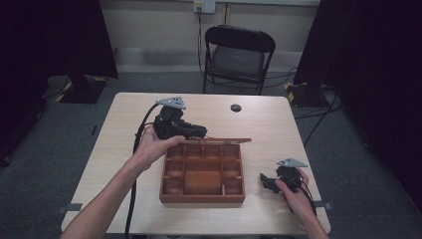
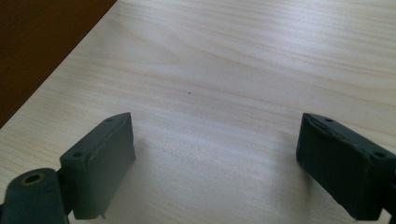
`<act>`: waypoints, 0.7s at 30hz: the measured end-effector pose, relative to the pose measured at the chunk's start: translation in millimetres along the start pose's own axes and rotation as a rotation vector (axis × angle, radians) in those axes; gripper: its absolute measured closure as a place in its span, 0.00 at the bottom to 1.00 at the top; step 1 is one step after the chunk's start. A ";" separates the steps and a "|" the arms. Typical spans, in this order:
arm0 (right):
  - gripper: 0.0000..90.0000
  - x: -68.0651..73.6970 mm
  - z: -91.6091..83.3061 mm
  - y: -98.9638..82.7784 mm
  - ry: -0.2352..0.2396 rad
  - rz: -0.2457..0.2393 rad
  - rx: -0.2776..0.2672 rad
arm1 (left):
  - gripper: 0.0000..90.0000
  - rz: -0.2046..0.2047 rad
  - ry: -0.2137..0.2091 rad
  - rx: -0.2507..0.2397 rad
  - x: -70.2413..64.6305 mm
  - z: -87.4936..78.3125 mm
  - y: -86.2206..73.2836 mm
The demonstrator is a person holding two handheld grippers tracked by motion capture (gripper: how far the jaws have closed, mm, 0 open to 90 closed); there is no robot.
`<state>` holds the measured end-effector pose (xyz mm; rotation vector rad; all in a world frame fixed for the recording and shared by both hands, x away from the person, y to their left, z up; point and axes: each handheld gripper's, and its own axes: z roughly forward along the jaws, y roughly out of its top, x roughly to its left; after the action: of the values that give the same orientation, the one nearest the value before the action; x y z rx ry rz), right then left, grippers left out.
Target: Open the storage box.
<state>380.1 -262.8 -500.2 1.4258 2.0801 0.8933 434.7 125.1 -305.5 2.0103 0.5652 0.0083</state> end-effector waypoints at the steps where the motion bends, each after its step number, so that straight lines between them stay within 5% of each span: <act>1: 0.12 0.0 0.0 0.0 0.000 0.000 0.000 | 0.92 0.000 -0.001 0.000 0.3 0.0 0.3; 21: 0.12 0.0 0.0 0.0 0.000 0.000 0.000 | 0.92 -0.011 0.007 0.002 5.6 -0.7 7.2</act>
<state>380.2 -262.8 -500.2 1.4255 2.0798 0.8935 442.2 125.1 -300.4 2.0098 0.5814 0.0081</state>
